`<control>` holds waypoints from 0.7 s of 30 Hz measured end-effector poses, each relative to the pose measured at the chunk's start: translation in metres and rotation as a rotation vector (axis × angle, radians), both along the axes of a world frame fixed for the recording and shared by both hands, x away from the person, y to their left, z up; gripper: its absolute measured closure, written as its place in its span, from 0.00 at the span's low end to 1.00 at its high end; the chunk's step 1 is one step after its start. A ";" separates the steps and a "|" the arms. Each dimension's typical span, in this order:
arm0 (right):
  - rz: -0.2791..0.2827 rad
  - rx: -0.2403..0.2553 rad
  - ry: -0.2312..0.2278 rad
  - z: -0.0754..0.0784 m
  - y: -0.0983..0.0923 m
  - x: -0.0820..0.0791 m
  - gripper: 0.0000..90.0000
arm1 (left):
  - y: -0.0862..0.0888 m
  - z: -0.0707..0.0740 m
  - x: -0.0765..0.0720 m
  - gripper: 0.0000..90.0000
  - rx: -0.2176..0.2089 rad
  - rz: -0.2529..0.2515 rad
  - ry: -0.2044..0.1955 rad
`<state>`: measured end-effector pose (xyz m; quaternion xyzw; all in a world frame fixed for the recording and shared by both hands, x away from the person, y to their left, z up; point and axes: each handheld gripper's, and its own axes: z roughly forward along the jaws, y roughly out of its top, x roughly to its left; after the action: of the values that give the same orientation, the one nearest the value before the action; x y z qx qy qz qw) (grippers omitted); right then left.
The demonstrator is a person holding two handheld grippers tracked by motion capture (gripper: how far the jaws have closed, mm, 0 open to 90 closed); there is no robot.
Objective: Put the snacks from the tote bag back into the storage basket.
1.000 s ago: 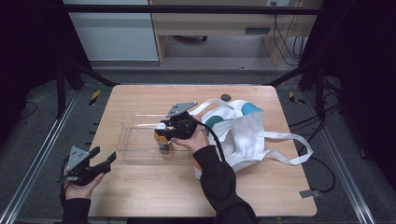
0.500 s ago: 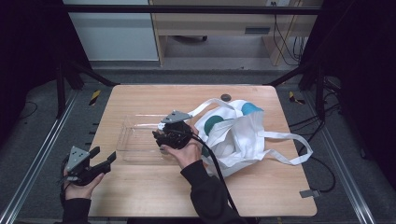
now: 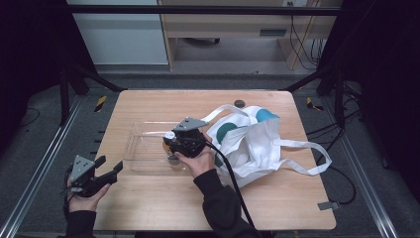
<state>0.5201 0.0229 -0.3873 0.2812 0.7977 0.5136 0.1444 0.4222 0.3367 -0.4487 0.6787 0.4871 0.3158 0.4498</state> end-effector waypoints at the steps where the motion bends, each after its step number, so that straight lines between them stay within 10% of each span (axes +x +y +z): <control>1: 0.049 -0.004 -0.005 0.000 -0.001 0.004 0.66 | 0.000 0.000 0.000 0.35 -0.003 0.002 -0.002; 6: 0.171 -0.023 -0.005 0.002 -0.007 0.019 0.66 | 0.000 0.000 0.000 0.35 -0.001 0.002 0.000; 15: 0.130 -0.017 -0.017 0.000 -0.006 0.013 0.65 | 0.000 0.000 0.000 0.35 -0.002 -0.001 -0.001; 21: 0.090 -0.004 -0.076 0.009 -0.007 0.001 0.43 | -0.001 0.000 0.000 0.34 -0.005 -0.001 0.001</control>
<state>0.5210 0.0164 -0.3783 0.2253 0.8044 0.5283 0.1519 0.4223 0.3362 -0.4489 0.6778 0.4880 0.3140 0.4514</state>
